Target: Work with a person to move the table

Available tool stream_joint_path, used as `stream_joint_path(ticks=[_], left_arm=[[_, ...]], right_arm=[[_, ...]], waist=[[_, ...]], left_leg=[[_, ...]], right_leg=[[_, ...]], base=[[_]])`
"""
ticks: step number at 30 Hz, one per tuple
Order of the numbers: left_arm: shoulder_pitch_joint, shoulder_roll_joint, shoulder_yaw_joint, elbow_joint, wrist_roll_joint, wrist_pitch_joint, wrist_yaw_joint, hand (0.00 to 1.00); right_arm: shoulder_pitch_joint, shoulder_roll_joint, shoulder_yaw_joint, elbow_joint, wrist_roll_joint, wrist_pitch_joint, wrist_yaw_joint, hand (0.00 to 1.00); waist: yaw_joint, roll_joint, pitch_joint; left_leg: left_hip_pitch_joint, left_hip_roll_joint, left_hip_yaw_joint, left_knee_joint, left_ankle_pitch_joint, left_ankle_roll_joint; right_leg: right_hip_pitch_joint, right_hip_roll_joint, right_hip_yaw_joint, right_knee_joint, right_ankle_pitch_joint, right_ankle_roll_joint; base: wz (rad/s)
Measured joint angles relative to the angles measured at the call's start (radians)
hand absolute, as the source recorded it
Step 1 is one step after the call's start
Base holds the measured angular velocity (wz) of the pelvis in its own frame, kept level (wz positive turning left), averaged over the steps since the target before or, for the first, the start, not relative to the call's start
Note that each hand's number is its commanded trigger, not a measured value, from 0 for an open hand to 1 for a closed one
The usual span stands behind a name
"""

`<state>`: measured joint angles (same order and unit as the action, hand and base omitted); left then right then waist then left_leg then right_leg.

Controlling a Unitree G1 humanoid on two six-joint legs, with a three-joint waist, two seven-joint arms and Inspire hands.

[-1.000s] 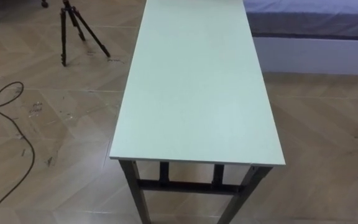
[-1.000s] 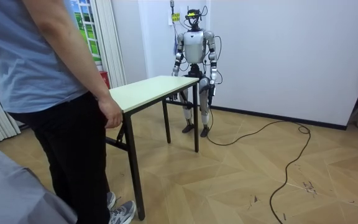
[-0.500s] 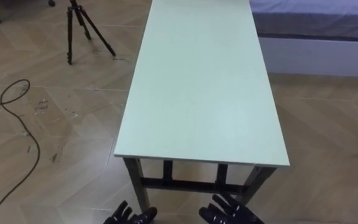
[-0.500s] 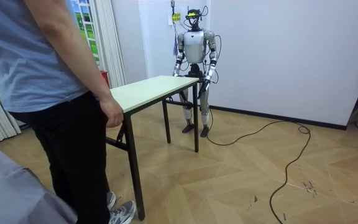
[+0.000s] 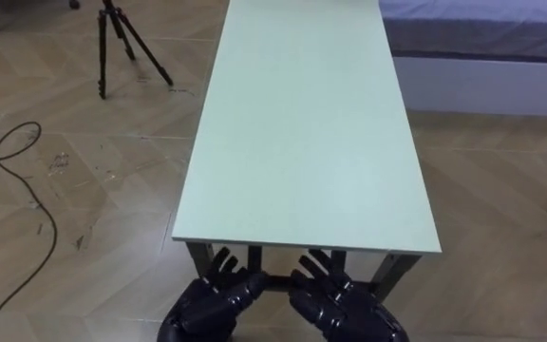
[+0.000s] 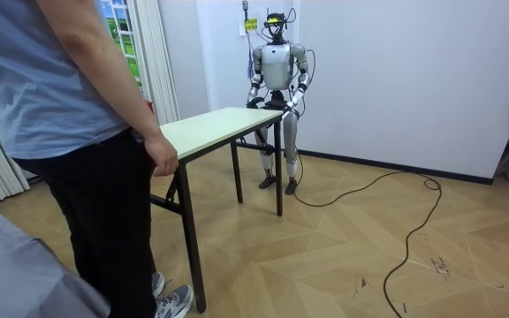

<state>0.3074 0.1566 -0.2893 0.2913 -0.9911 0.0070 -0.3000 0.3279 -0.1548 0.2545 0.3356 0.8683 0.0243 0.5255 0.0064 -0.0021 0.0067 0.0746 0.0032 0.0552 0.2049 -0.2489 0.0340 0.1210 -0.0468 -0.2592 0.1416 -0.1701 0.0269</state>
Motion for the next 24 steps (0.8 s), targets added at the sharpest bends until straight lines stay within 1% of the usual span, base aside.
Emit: stream_joint_path(ticks=[1, 4, 6, 8, 9, 11, 12, 13, 16, 20, 24], left_arm=[[0.000, 0.001, -0.005, -0.001, 0.000, 0.000, -0.002, 0.00], [-0.001, 0.016, -0.027, -0.002, -0.009, 0.000, -0.005, 0.00], [0.000, 0.019, -0.038, -0.005, -0.037, 0.001, -0.006, 0.00], [0.000, 0.018, -0.039, -0.015, -0.080, 0.003, -0.010, 0.00], [0.002, 0.021, -0.041, -0.032, -0.118, 0.004, -0.010, 0.00], [0.007, 0.028, -0.044, -0.068, -0.161, 0.003, -0.010, 0.00], [0.012, 0.036, -0.050, -0.089, -0.198, 0.003, -0.010, 0.00], [0.013, 0.038, -0.051, -0.100, -0.233, 0.003, -0.014, 0.00], [0.013, 0.037, -0.052, -0.102, -0.299, 0.002, -0.021, 0.00], [0.013, 0.037, -0.067, -0.102, -0.317, 0.003, -0.022, 0.00], [0.013, 0.035, -0.076, -0.102, -0.317, 0.014, -0.029, 0.00]], right_arm=[[0.003, 0.000, 0.003, 0.000, 0.001, 0.000, 0.000, 0.00], [0.004, -0.007, 0.027, 0.000, 0.037, 0.000, 0.000, 0.00], [0.005, -0.010, 0.036, 0.000, 0.056, 0.000, 0.000, 0.00], [0.003, -0.007, 0.037, 0.000, 0.104, 0.002, 0.000, 0.00], [0.000, -0.006, 0.037, 0.000, 0.162, 0.003, 0.000, 0.00], [-0.010, -0.007, 0.037, 0.000, 0.235, 0.002, 0.000, 0.00], [-0.015, -0.008, 0.039, 0.000, 0.277, 0.002, 0.000, 0.00], [-0.014, -0.009, 0.041, -0.002, 0.314, 0.001, 0.000, 0.00], [-0.018, -0.012, 0.047, -0.003, 0.350, -0.001, 0.000, 0.00], [-0.027, -0.014, 0.060, -0.003, 0.354, -0.001, 0.000, 0.00], [-0.033, -0.015, 0.077, -0.003, 0.384, 0.000, -0.004, 0.00]], waist=[[0.002, 0.000, 0.0002], [-0.001, -0.002, 0.0006], [-0.003, -0.003, 0.0010], [-0.003, -0.004, 0.0016], [-0.003, -0.003, 0.0015], [-0.004, -0.003, 0.0010], [-0.004, -0.005, 0.0009], [-0.004, -0.005, 0.0009], [-0.004, -0.005, 0.0001], [-0.004, -0.005, 0.0002], [-0.004, -0.004, 0.0013]], left_leg=[[0.003, 0.000, 0.001, -0.001, 0.000, 0.000], [0.003, 0.000, 0.001, -0.002, 0.000, 0.000], [0.003, 0.000, 0.001, -0.002, 0.000, 0.000], [0.002, 0.001, 0.005, -0.001, 0.000, 0.000], [-0.005, 0.002, 0.012, 0.001, 0.000, 0.000], [-0.018, 0.002, 0.016, 0.005, 0.000, 0.001], [-0.024, 0.002, 0.016, 0.009, 0.001, 0.001], [-0.024, 0.002, 0.017, 0.010, 0.001, 0.001], [-0.025, 0.002, 0.018, 0.013, 0.001, 0.001], [-0.027, 0.002, 0.019, 0.015, 0.000, 0.001], [-0.027, 0.002, 0.019, 0.015, 0.000, 0.001]], right_leg=[[0.003, 0.000, 0.010, 0.000, 0.000, 0.000], [0.004, 0.000, 0.009, 0.001, 0.000, 0.000], [0.004, 0.000, 0.009, 0.002, 0.000, 0.000], [-0.002, 0.000, 0.011, 0.008, 0.000, 0.000], [-0.009, 0.000, 0.011, 0.013, 0.000, 0.000], [-0.022, 0.000, 0.013, 0.013, 0.000, 0.000], [-0.026, -0.001, 0.012, 0.013, 0.000, 0.000], [-0.026, -0.001, 0.012, 0.013, 0.000, 0.000], [-0.025, -0.001, 0.011, 0.013, 0.000, 0.000], [-0.026, -0.001, 0.011, 0.013, 0.000, 0.000], [-0.026, -0.001, 0.011, 0.013, 0.000, 0.000]], base=[[-0.08], [-0.01], [0.00], [-0.02], [-0.06], [-0.06], [0.00], [0.00], [0.00], [0.00], [0.00]])
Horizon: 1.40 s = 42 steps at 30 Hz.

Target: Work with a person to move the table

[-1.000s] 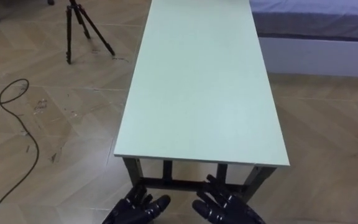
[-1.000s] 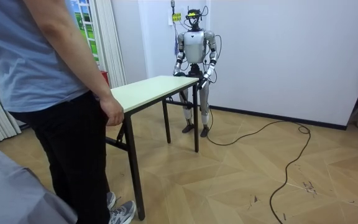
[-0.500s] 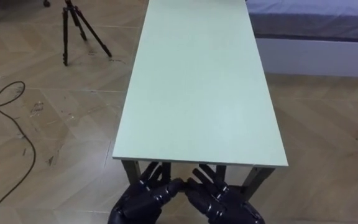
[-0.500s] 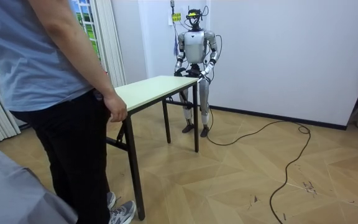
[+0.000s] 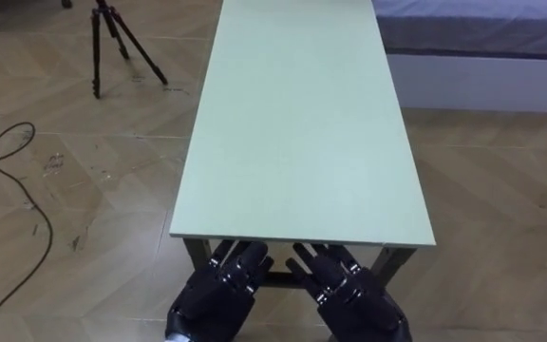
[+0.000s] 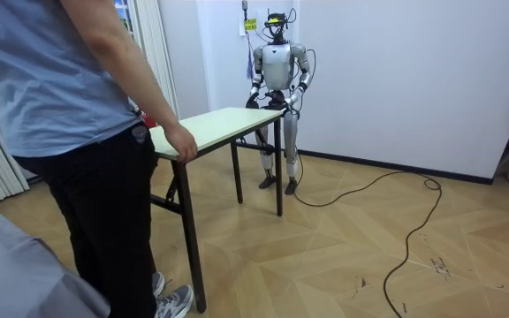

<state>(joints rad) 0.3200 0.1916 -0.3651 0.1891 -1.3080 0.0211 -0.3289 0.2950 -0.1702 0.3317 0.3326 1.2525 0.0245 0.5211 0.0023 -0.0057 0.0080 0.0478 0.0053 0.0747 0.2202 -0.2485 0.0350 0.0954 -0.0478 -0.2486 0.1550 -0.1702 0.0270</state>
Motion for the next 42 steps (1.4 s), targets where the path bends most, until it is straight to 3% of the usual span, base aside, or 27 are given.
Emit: stream_joint_path(ticks=[7, 18, 24, 30, 42], left_arm=[[-0.001, 0.002, 0.011, 0.000, -0.067, 0.024, -0.003, 0.00], [-0.012, -0.001, 0.048, 0.016, -0.143, 0.023, 0.001, 0.00], [-0.051, -0.004, 0.050, 0.105, -0.152, 0.023, 0.045, 0.00], [-0.065, -0.023, 0.050, 0.149, -0.152, 0.023, 0.122, 0.00], [-0.076, -0.024, 0.050, 0.149, -0.152, 0.024, 0.219, 0.00]], right_arm=[[-0.002, 0.001, 0.000, -0.005, 0.063, 0.013, -0.013, 0.00], [0.000, 0.003, 0.003, -0.032, 0.165, 0.035, -0.049, 0.00], [-0.009, 0.004, 0.002, -0.032, 0.200, 0.035, -0.064, 0.00], [-0.029, 0.006, 0.001, -0.032, 0.207, 0.036, -0.109, 0.00], [-0.057, 0.006, -0.005, -0.032, 0.206, 0.037, -0.175, 0.00]], waist=[[0.005, 0.008, 0.0020], [0.005, 0.008, 0.0037], [0.008, 0.024, 0.0122], [0.008, 0.029, 0.0126], [0.004, 0.036, 0.0122]], left_leg=[[-0.002, 0.000, 0.001, -0.005, 0.000, 0.000], [-0.001, -0.002, 0.004, -0.005, 0.001, 0.001], [0.007, -0.002, 0.006, -0.006, 0.002, 0.002], [0.009, -0.003, 0.006, -0.007, 0.002, 0.002], [0.019, -0.003, 0.005, -0.010, 0.002, 0.002]], right_leg=[[-0.005, 0.000, 0.003, 0.000, 0.000, 0.000], [-0.009, 0.000, 0.024, 0.000, 0.000, 0.000], [-0.003, 0.000, 0.030, 0.000, 0.000, 0.000], [0.000, 0.001, 0.029, 0.000, 0.000, 0.000], [0.008, 0.002, 0.029, -0.002, 0.000, 0.000]], base=[[-0.01], [0.00], [0.00], [0.00], [0.00]])
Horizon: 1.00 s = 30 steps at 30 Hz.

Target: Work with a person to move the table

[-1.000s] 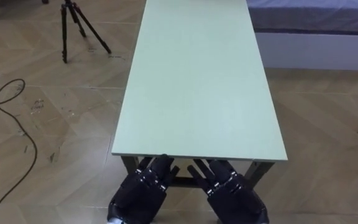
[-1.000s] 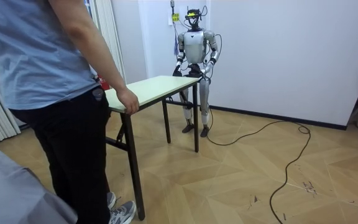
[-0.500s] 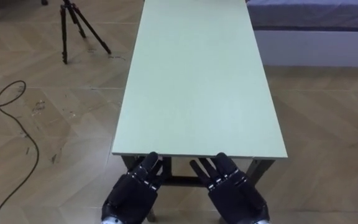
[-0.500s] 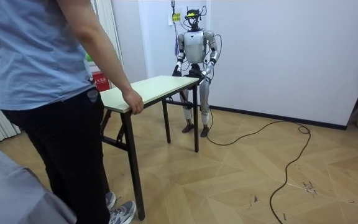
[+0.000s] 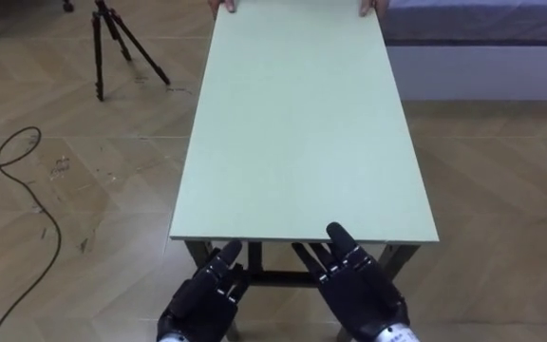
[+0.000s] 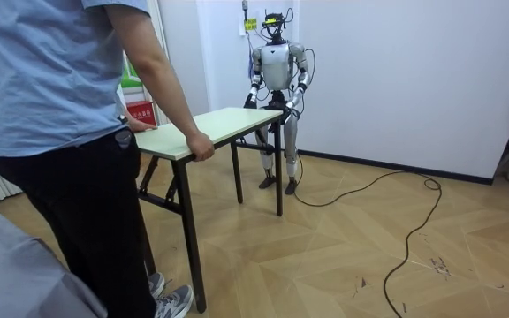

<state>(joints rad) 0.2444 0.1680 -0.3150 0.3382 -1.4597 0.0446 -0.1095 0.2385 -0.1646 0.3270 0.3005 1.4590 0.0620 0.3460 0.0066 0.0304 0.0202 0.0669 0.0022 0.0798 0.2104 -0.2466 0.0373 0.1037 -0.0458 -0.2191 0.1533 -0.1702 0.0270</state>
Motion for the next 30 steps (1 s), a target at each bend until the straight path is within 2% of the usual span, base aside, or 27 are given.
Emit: stream_joint_path(ticks=[12, 16, 22, 27, 30], left_arm=[[-0.001, -0.004, 0.010, 0.029, -0.001, 0.008, 0.012, 0.00], [-0.002, -0.009, 0.027, 0.029, -0.043, 0.031, 0.012, 0.00], [-0.005, -0.023, 0.039, 0.028, -0.069, 0.036, 0.015, 0.00], [-0.019, -0.025, 0.041, 0.014, -0.080, 0.039, 0.023, 0.00], [-0.023, -0.025, 0.044, -0.023, -0.082, 0.042, 0.060, 0.00]], right_arm=[[-0.004, 0.002, -0.011, 0.000, 0.002, 0.003, -0.011, 0.00], [-0.005, 0.014, -0.052, 0.000, 0.069, 0.000, -0.039, 0.00], [-0.005, 0.021, -0.075, 0.000, 0.115, -0.020, -0.071, 0.00], [-0.006, 0.037, -0.078, 0.000, 0.115, -0.019, -0.096, 0.00], [-0.005, 0.047, -0.080, 0.000, 0.114, -0.017, -0.096, 0.00]], waist=[[-0.001, 0.004, -0.0003], [-0.002, 0.007, -0.0022], [-0.002, 0.006, -0.0018], [-0.006, 0.005, -0.0012], [-0.013, 0.003, -0.0007]], left_leg=[[0.002, 0.001, 0.001, -0.001, 0.000, 0.000], [0.007, 0.001, 0.003, -0.005, 0.000, 0.000], [0.016, 0.001, 0.002, -0.006, 0.000, 0.000], [0.014, 0.001, 0.000, -0.004, 0.000, 0.000], [0.013, 0.002, 0.001, -0.003, 0.000, 0.000]], right_leg=[[0.001, 0.001, 0.005, 0.000, 0.000, 0.000], [0.003, 0.001, 0.005, 0.001, 0.000, 0.000], [0.013, 0.001, -0.003, 0.000, 0.000, 0.000], [0.011, 0.002, -0.001, 0.000, 0.000, 0.000], [0.010, 0.001, 0.000, 0.000, 0.000, 0.000]], base=[[0.00], [0.00], [0.01], [0.00], [0.00]])
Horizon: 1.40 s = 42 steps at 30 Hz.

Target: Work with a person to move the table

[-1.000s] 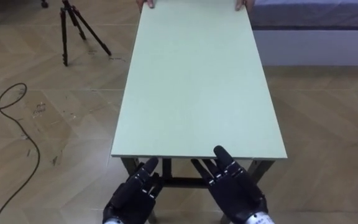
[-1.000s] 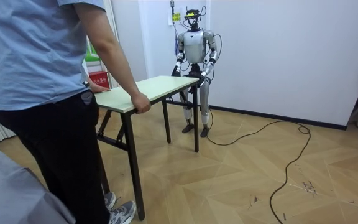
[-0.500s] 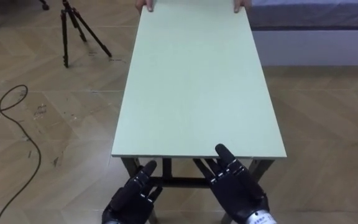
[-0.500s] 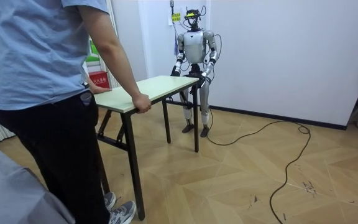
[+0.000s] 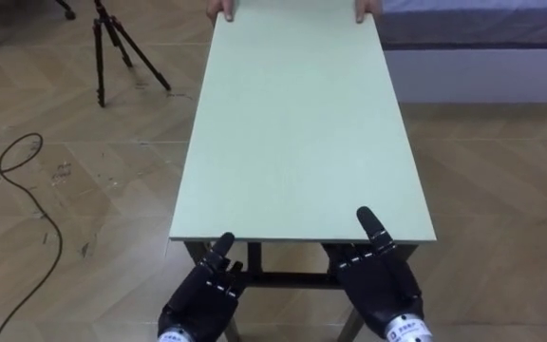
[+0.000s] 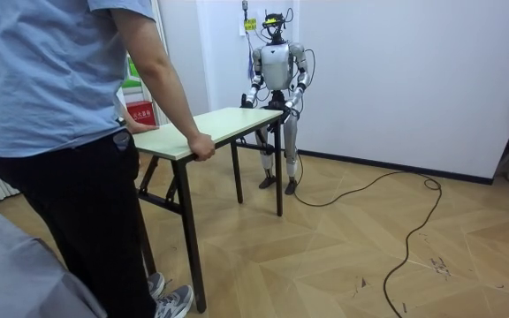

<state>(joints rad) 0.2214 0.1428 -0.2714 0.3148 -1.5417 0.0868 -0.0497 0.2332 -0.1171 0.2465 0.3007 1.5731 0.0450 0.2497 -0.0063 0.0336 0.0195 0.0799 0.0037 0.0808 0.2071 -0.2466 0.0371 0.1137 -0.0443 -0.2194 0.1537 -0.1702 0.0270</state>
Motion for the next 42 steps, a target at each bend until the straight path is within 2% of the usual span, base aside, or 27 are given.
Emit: stream_joint_path(ticks=[5, 7, 16, 30, 35, 37, 40, 41, 42], left_arm=[[-0.005, -0.001, 0.024, -0.063, 0.000, 0.001, 0.005, 0.00], [-0.027, -0.010, 0.031, -0.082, 0.000, 0.000, 0.002, 0.00], [-0.041, -0.021, 0.033, -0.087, 0.000, 0.000, 0.014, 0.00], [-0.053, -0.021, 0.037, -0.097, 0.002, 0.001, 0.065, 0.00], [-0.053, -0.026, 0.061, -0.112, 0.003, 0.018, 0.089, 0.00], [-0.053, -0.037, 0.072, -0.112, 0.003, 0.018, 0.090, 0.00], [-0.053, -0.038, 0.073, -0.112, 0.004, 0.018, 0.090, 0.00], [-0.053, -0.038, 0.073, -0.112, 0.004, 0.018, 0.090, 0.11], [-0.054, -0.038, 0.073, -0.112, 0.004, 0.018, 0.090, 0.58]], right_arm=[[0.000, 0.006, -0.001, 0.000, 0.000, -0.001, 0.000, 0.00], [0.000, 0.006, -0.002, 0.000, -0.001, -0.001, 0.000, 0.00], [0.000, 0.009, -0.006, 0.001, -0.009, 0.000, 0.000, 0.00], [0.000, 0.017, -0.005, 0.001, -0.007, -0.001, 0.001, 0.00], [0.000, 0.033, -0.013, 0.001, -0.008, 0.000, 0.001, 0.00], [0.000, 0.035, -0.017, 0.001, -0.008, -0.001, 0.001, 0.00], [-0.008, 0.035, -0.020, 0.001, -0.009, -0.001, 0.001, 0.00], [-0.013, 0.035, -0.020, 0.001, -0.010, -0.001, 0.000, 0.00], [-0.013, 0.036, -0.020, 0.001, -0.010, -0.001, -0.002, 0.32]], waist=[[-0.017, -0.004, -0.0013], [-0.019, -0.004, -0.0014], [-0.022, -0.001, -0.0030], [-0.022, 0.003, -0.0002], [-0.018, -0.008, 0.0048], [-0.017, -0.014, 0.0042], [-0.016, -0.018, 0.0041], [-0.015, -0.019, 0.0040], [-0.015, -0.019, 0.0040]], left_leg=[[0.001, 0.000, 0.003, -0.001, 0.000, 0.000], [0.002, 0.000, 0.007, -0.001, 0.000, 0.000], [-0.002, 0.000, 0.002, 0.000, 0.000, 0.000], [0.000, 0.001, 0.003, 0.001, 0.001, 0.000], [0.001, 0.001, 0.003, 0.001, 0.002, -0.002], [0.001, 0.001, 0.003, 0.001, 0.002, -0.002], [0.001, 0.000, 0.003, 0.003, 0.002, -0.002], [0.001, 0.000, 0.004, 0.003, 0.002, -0.002], [0.001, 0.000, 0.004, 0.003, 0.002, -0.002]], right_leg=[[-0.002, 0.000, 0.000, 0.000, 0.000, 0.000], [-0.002, 0.000, -0.001, 0.000, 0.000, 0.000], [-0.008, 0.000, -0.002, 0.000, 0.000, 0.000], [-0.007, -0.002, -0.001, 0.000, 0.000, 0.000], [-0.006, 0.000, -0.003, 0.000, 0.000, 0.000], [-0.006, 0.000, -0.003, 0.001, 0.000, 0.000], [-0.006, 0.000, -0.003, 0.003, 0.000, 0.000], [-0.006, 0.000, -0.002, 0.004, 0.000, 0.000], [-0.006, 0.000, -0.002, 0.004, 0.000, 0.000]], base=[[0.00], [0.00], [0.00], [0.00], [0.00], [0.00], [0.00], [0.00], [0.00]])
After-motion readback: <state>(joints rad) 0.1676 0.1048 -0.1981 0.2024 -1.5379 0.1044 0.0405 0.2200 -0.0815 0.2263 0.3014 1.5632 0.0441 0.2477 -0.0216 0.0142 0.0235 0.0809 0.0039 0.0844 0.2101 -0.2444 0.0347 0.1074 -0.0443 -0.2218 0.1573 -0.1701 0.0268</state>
